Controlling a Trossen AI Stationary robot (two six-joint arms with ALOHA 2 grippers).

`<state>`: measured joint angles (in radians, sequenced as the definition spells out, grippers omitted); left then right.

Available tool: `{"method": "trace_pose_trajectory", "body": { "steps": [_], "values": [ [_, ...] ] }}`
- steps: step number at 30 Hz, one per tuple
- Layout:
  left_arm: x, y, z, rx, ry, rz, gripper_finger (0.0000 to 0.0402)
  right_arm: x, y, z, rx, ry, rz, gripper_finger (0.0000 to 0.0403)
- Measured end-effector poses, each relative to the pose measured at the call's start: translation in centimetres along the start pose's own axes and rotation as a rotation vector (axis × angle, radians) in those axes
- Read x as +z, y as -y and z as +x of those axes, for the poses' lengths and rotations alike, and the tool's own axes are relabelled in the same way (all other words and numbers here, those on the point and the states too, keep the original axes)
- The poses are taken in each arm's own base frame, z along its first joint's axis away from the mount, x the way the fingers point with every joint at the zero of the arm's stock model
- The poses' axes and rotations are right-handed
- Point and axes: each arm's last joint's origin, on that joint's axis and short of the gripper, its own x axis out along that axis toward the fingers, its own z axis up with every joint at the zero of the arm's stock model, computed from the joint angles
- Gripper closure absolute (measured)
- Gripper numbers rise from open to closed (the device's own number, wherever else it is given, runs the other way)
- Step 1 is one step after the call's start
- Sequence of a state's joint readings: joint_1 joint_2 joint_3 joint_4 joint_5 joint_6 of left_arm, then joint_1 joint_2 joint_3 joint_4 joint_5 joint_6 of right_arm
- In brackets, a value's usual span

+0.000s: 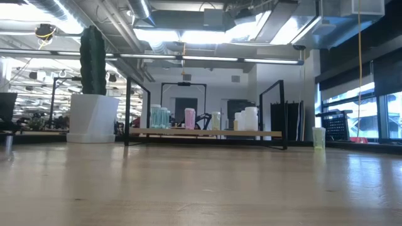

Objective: Pick and place medicine bottles onto shelf by color
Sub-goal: Put the pink pill bottle on the shelf aligned with the other pink pill bottle

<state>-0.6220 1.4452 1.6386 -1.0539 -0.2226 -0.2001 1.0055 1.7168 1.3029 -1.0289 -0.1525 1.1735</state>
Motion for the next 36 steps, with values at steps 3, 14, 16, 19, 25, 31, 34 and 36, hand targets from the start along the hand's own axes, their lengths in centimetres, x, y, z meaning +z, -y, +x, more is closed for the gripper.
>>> {"method": "trace_pose_trajectory", "body": {
  "steps": [3,14,16,19,25,31,34,36],
  "values": [
    [-0.1,-0.1,0.0,0.021,-0.007,0.002,0.0206,0.0,0.0,0.0,0.0,0.002,0.0,0.0194],
    [0.0,-0.1,0.0,0.027,0.0,-0.002,0.0206,0.1,-0.2,0.0,0.019,0.014,-0.004,0.0194],
    [0.0,-0.1,0.0,0.027,0.0,-0.003,0.0206,0.2,-0.4,0.0,0.034,0.028,-0.007,0.0194],
    [0.0,-0.1,0.0,0.027,0.0,-0.004,0.0206,0.4,-0.7,0.0,0.063,0.057,-0.012,0.0194],
    [0.0,-0.1,0.0,0.027,0.0,-0.005,0.0206,0.6,-1.1,-0.1,0.107,0.076,-0.019,0.0194],
    [0.0,-0.1,0.0,0.028,0.0,-0.004,0.0206,0.5,-1.1,-0.1,0.1,0.076,-0.024,0.0194],
    [0.0,-0.1,0.0,0.028,-0.001,-0.005,0.0206,0.5,-0.9,-0.1,0.079,0.088,-0.019,0.0194],
    [0.0,-0.1,0.0,0.028,-0.001,-0.005,0.0206,0.5,-0.9,-0.1,0.075,0.102,-0.02,0.0194]
  ]
}}
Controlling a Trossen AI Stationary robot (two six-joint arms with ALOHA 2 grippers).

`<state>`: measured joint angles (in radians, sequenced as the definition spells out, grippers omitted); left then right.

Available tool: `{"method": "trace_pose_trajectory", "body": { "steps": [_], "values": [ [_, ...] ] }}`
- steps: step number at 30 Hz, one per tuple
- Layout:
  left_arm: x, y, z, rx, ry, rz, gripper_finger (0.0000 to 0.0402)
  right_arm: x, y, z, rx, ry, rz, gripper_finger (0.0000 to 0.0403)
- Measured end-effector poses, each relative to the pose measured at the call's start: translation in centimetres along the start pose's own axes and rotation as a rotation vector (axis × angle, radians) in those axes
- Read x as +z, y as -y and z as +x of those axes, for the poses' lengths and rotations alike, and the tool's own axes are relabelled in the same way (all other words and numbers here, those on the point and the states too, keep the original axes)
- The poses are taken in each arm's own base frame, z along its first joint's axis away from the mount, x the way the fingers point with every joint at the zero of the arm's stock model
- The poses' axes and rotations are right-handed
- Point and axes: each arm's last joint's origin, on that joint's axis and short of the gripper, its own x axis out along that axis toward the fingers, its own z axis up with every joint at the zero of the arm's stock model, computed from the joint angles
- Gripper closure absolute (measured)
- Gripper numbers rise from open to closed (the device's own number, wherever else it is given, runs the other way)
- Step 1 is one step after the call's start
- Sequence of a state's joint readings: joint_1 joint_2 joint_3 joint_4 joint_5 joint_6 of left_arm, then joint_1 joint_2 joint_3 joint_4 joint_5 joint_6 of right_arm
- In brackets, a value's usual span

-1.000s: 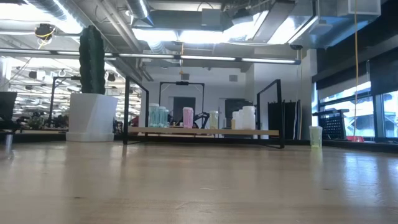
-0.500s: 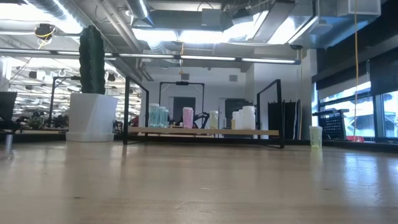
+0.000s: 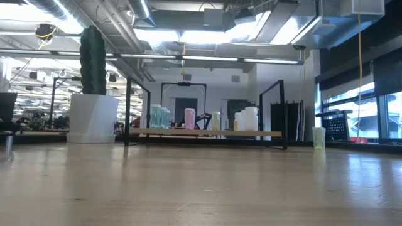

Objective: Pick and place medicine bottles onto shelf by color
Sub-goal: Put the pink pill bottle on the shelf aligned with the other pink pill bottle

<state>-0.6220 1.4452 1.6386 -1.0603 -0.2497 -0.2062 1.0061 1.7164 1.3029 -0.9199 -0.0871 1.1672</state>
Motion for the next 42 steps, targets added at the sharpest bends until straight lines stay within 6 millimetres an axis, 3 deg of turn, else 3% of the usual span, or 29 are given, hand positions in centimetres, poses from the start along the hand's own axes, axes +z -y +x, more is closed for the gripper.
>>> {"method": "trace_pose_trajectory", "body": {
  "steps": [8,14,23,27,33,42],
  "values": [
    [0.0,0.0,0.0,0.0,0.0,0.0,0.0206,0.0,0.5,0.0,-0.073,0.043,0.013,0.0194],
    [0.0,0.0,0.0,0.0,0.0,0.0,0.0206,-0.1,1.1,-0.1,-0.138,0.075,0.129,0.0188],
    [0.0,0.0,0.0,0.0,0.0,0.0,0.0206,-0.5,0.4,0.0,-0.096,0.082,0.116,0.0103],
    [0.0,0.0,0.0,0.0,0.0,0.0,0.0206,-0.8,0.3,0.0,-0.092,0.079,0.107,0.0084],
    [0.0,0.0,0.0,0.0,0.0,0.0,0.0206,-1.2,0.2,0.1,-0.091,0.061,0.075,0.0092],
    [0.0,0.0,0.0,0.0,-0.001,0.0,0.0206,-5.3,-0.8,0.3,-0.137,0.12,-0.03,0.0125]
  ]
}}
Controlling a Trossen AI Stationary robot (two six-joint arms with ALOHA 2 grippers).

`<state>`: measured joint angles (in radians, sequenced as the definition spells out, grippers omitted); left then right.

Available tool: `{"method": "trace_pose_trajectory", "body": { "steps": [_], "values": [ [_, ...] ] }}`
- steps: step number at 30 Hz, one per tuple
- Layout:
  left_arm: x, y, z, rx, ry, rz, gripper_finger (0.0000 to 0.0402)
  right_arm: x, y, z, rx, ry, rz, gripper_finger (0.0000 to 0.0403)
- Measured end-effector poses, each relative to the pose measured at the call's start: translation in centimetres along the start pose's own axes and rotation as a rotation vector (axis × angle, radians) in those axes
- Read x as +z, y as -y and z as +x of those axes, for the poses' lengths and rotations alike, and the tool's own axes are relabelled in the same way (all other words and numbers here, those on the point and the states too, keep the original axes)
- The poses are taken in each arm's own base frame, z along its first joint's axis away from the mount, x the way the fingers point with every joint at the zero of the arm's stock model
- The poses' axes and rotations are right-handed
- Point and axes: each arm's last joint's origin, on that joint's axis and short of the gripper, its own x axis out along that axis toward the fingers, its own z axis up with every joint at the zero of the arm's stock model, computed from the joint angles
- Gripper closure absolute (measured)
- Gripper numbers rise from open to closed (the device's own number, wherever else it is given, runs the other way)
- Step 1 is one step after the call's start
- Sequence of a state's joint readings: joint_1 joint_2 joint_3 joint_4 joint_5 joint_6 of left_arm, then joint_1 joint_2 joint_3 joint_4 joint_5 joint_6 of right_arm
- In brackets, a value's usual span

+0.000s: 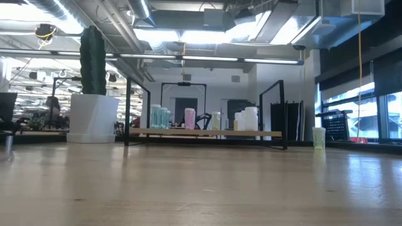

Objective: Pick and place medicine bottles onto shelf by color
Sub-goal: Put the pink pill bottle on the shelf aligned with the other pink pill bottle

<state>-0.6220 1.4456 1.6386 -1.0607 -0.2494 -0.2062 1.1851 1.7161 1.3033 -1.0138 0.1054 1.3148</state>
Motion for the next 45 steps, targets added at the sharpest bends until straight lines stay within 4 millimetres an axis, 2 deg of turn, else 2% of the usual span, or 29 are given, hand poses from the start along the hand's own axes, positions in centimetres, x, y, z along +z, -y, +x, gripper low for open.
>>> {"method": "trace_pose_trajectory", "body": {
  "steps": [3,8,16,26,31,36,45],
  "values": [
    [0.0,0.0,0.0,0.0,0.0,0.0,0.0206,-0.9,-0.1,0.0,-0.006,0.028,0.006,0.0132],
    [0.0,0.0,0.0,0.0,0.0,0.0,0.0206,-1.8,0.7,1.5,-0.048,0.018,0.04,0.0136],
    [0.0,0.0,0.0,0.0,0.0,0.0,0.0206,-2.0,1.1,2.2,-0.065,0.026,0.036,0.0136],
    [0.0,0.0,0.0,0.0,0.0,0.0,0.0206,-2.5,2.1,5.3,-0.012,0.051,0.044,0.0136],
    [0.0,0.0,0.0,0.0,0.0,0.0,0.0206,-2.6,2.3,5.7,-0.005,0.058,0.046,0.0139],
    [0.0,0.0,0.0,0.0,0.0,0.0,0.0206,-2.5,2.3,5.7,-0.005,0.067,0.049,0.017],
    [0.0,0.0,0.0,0.0,0.0,0.0,0.0206,-1.4,2.4,5.9,0.007,0.071,0.092,0.028]
  ]
}}
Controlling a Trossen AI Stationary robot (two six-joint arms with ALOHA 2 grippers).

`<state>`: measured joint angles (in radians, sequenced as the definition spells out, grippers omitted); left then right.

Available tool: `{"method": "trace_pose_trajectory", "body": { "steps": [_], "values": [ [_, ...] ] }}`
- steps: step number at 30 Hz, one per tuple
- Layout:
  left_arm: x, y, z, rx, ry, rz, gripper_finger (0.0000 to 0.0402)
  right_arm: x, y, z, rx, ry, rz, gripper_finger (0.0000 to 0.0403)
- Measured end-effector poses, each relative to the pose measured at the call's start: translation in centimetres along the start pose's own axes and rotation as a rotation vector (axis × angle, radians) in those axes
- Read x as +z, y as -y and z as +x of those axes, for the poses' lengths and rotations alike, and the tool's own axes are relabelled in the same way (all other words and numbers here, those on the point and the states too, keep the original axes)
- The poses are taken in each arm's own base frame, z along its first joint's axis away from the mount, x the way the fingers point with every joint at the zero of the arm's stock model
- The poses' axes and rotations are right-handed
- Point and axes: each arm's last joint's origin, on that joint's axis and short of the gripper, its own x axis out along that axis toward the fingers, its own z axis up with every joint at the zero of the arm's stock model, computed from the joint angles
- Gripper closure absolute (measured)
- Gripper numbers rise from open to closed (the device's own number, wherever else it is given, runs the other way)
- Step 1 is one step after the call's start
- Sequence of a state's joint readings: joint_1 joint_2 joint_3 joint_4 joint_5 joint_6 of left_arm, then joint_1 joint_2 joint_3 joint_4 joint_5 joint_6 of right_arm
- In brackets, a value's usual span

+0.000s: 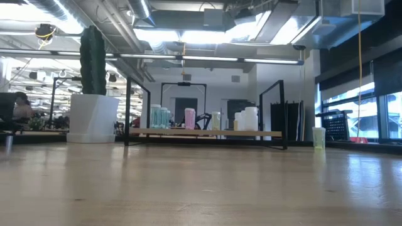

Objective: Pick and place medicine bottles onto shelf by color
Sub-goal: Put the pink pill bottle on the shelf aligned with the other pink pill bottle

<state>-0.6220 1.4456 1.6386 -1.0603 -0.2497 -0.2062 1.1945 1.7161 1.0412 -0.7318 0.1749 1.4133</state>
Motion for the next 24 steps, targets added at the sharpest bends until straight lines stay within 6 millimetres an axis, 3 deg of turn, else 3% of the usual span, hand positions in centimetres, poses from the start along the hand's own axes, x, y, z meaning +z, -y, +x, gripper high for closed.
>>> {"method": "trace_pose_trajectory", "body": {
  "steps": [3,11,16,24],
  "values": [
    [0.0,0.0,0.0,0.0,0.0,0.0,0.0206,0.9,-0.1,0.0,0.013,-0.007,0.031,0.03],
    [0.0,0.0,0.0,0.0,0.0,0.0,0.0206,5.5,-0.5,-0.9,0.055,0.005,0.166,0.0293],
    [0.0,0.0,0.0,0.0,0.0,0.0,0.0206,9.2,0.0,-1.6,0.07,0.01,0.216,0.0289],
    [0.0,0.0,0.0,0.0,0.0,0.0,0.0206,16.9,2.2,-3.4,0.094,0.109,0.11,0.0294]
  ]
}}
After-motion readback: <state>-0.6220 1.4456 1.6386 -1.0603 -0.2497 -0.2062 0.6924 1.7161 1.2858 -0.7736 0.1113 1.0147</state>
